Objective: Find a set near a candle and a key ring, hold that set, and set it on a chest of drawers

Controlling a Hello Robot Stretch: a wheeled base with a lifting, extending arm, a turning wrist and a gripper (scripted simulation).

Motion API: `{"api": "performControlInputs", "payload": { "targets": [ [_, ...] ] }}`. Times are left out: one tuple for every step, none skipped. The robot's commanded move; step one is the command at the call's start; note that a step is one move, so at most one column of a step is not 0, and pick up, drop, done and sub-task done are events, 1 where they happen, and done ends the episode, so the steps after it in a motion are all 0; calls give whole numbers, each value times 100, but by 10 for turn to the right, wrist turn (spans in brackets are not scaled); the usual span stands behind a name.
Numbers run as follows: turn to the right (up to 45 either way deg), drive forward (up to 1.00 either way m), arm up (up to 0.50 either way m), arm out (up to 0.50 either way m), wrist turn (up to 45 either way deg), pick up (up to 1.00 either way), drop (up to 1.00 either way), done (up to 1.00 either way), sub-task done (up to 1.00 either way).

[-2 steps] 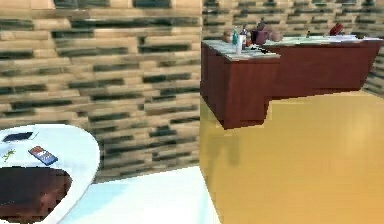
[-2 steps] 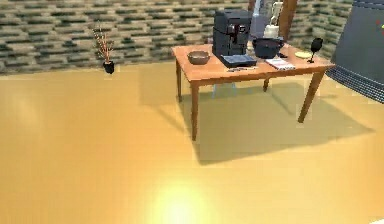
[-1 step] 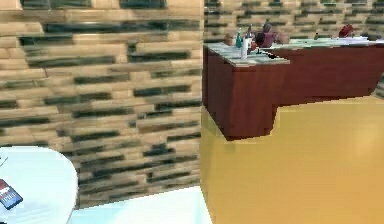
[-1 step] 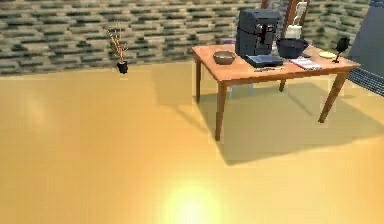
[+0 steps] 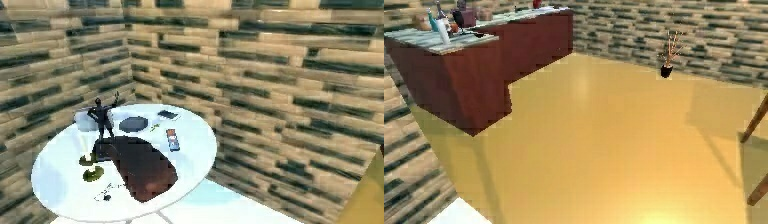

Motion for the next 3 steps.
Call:
{"api": "performControlInputs", "payload": {
  "targets": [
    [-450,0,0,0,0,0,0,0,0],
    [-450,0,0,0,0,0,0,0,0],
    [-240,0,0,0,0,0,0,0,0]
  ]
}}
